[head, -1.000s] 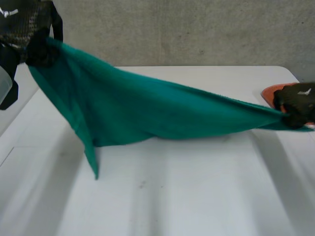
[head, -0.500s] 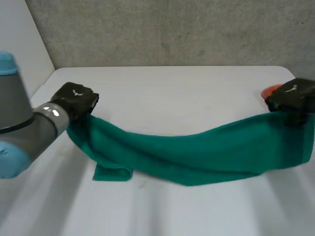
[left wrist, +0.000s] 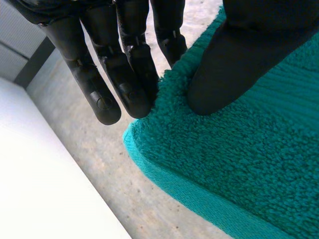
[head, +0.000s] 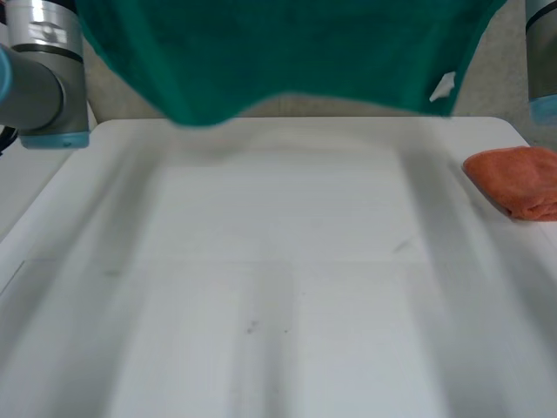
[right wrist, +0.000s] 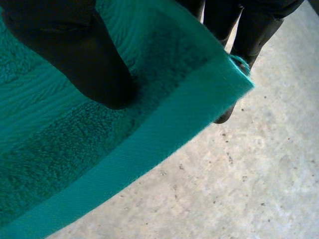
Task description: Fold the laundry.
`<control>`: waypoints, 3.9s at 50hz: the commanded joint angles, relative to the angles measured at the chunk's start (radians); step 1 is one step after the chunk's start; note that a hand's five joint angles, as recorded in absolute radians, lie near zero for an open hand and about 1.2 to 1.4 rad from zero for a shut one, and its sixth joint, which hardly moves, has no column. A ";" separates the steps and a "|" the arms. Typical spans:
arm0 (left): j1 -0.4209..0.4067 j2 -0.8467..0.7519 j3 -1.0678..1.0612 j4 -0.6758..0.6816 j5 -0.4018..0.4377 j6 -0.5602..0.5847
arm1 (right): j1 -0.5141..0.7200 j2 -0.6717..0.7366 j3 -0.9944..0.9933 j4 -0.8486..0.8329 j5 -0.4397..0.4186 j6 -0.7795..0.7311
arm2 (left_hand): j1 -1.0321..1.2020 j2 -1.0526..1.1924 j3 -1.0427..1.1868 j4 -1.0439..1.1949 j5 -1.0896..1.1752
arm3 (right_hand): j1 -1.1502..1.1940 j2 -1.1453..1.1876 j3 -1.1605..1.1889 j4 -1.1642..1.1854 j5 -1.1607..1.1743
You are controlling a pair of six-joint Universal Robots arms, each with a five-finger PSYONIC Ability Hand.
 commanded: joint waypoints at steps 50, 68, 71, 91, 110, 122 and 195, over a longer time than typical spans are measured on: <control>0.027 0.283 -0.867 -0.742 0.137 0.396 | -0.142 -0.224 0.952 0.656 -0.083 -0.427 | 0.252 0.199 0.201 0.195 0.245 | 0.401 0.226 0.213 0.207 0.227; -0.072 -0.136 -0.474 -0.438 0.045 0.405 | -0.073 0.101 0.616 0.364 0.017 -0.416 | 0.252 0.199 0.201 0.195 0.245 | 0.401 0.226 0.213 0.207 0.227; -0.076 -0.157 -0.460 -0.426 0.045 0.408 | -0.072 0.150 0.558 0.355 0.057 -0.407 | -0.214 -0.267 -0.265 -0.272 -0.222 | -0.441 -0.616 -0.629 -0.635 -0.615; -0.129 0.121 -0.713 -0.418 0.028 0.235 | -0.194 -0.288 0.910 0.353 -0.148 -0.059 | -0.969 -1.022 -1.020 -1.027 -0.977 | -0.821 -0.996 -1.008 -1.015 -0.995; -0.131 0.237 -0.825 -0.417 0.036 -0.049 | -0.389 -0.280 1.262 0.241 -0.386 -0.077 | -0.966 -1.019 -1.017 -1.023 -0.973 | -0.391 -0.566 -0.579 -0.585 -0.565; -0.131 0.232 -0.834 -0.418 0.036 -0.049 | -0.444 -0.193 1.211 0.195 -0.336 -0.106 | -0.969 -1.022 -1.020 -1.027 -0.977 | 0.401 0.226 0.213 0.207 0.227; -0.385 0.194 -0.751 -0.427 0.024 -0.074 | -0.155 -0.279 1.318 0.191 -0.264 -0.048 | -0.969 -1.022 -1.020 -1.027 -0.977 | 0.401 0.226 0.213 0.207 0.227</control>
